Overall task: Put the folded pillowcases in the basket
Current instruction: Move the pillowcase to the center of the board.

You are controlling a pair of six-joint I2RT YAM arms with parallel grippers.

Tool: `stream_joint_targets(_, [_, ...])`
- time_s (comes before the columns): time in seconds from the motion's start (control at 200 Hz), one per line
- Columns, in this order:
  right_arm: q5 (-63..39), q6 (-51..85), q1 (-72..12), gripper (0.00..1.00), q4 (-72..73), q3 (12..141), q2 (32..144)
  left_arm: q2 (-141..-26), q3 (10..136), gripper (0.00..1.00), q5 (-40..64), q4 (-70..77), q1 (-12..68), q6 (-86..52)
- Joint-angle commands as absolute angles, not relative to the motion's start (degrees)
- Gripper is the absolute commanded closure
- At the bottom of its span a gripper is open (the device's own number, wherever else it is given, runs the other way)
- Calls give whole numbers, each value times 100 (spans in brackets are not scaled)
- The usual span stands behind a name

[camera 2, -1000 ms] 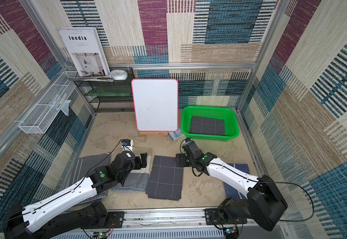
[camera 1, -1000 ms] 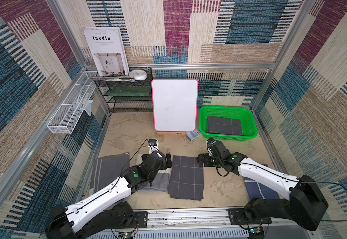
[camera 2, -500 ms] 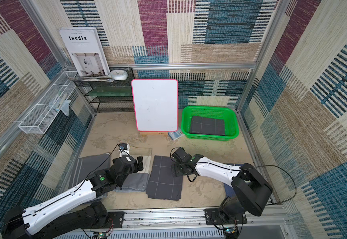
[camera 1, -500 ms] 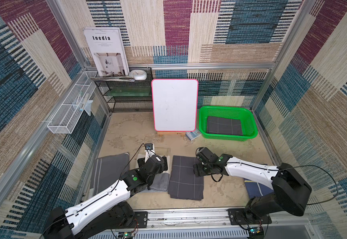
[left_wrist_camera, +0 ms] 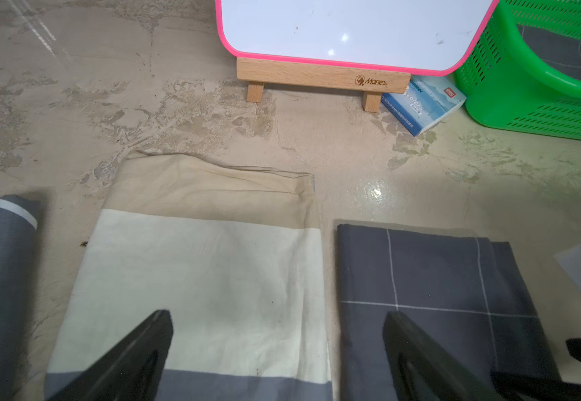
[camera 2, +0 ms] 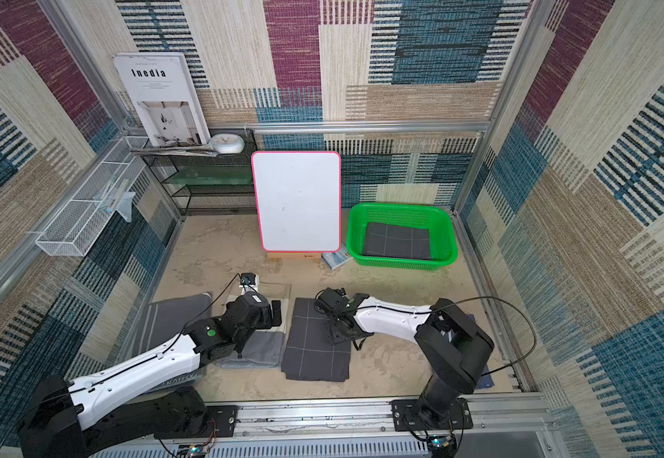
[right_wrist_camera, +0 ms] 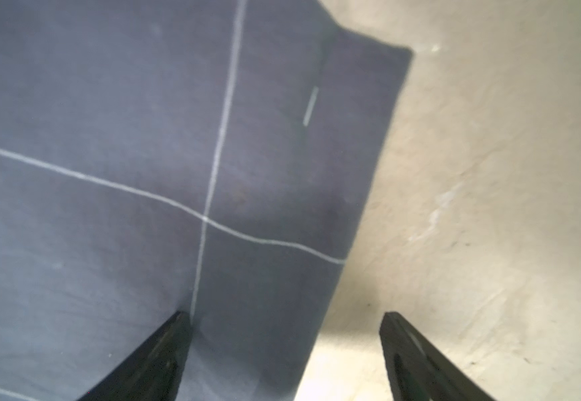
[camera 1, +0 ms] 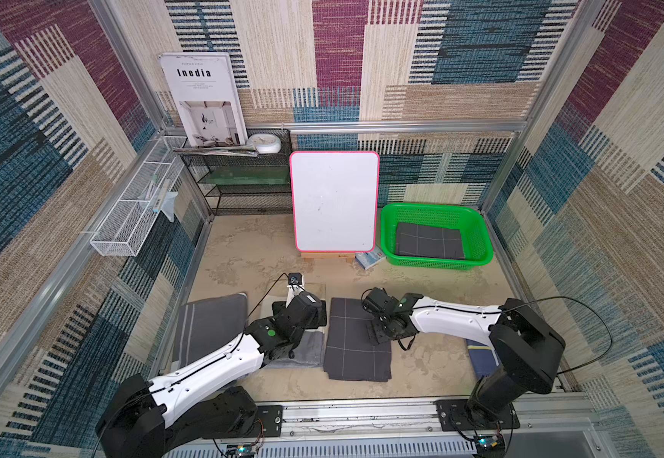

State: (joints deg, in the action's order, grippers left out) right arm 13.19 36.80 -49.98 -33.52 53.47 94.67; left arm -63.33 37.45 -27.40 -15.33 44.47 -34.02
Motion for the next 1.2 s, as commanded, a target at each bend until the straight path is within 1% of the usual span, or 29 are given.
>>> stream_joint_targets(0.0, [1871,3842,-4738,10,-3915,5491,9711,-6433,3792,1,-2502,-1391,4396,-3349])
stream_joint_targets(0.165, [2257,3539,-4268,10,-3955,5961,9869,-6749,3991,1,-2124,-1487,4317,-3209])
stream_joint_targets(0.27, [2328,3274,-4197,11,-4010,6293,9765,-6935,4158,1,-1869,-1570,4307,-3108])
stream_joint_targets(0.411, [1848,3027,-4310,14,-3771,6149,9185,-7119,4278,1,-1621,-1532,4298,-2972])
stream_joint_targets(0.551, [1167,2934,-4722,13,-3322,5678,8543,-7336,4408,1,-1532,-1499,4289,-2970])
stream_joint_targets(0.611, [763,2997,-4863,14,-3110,5465,8406,-7395,4437,1,-1534,-1455,4281,-2966])
stream_joint_targets(0.691, [549,3163,-5096,14,-2954,5269,8343,-7464,4505,1,-1531,-1443,4264,-2956])
stream_joint_targets(0.841, [839,3246,-5534,14,-3115,5200,8511,-7597,4676,1,-1517,-1521,4237,-2926])
stream_joint_targets(1.022, [599,3347,-5600,16,-3156,4870,8692,-7876,4849,1,-1330,-1564,4211,-2946])
stream_joint_targets(1.102, [851,3533,-5589,17,-3496,4689,8663,-8104,4993,1,-1072,-1584,4193,-2900])
stream_joint_targets(1.192, [1353,3927,-5474,17,-3861,4498,8544,-8358,5151,1,-815,-1601,4197,-2874])
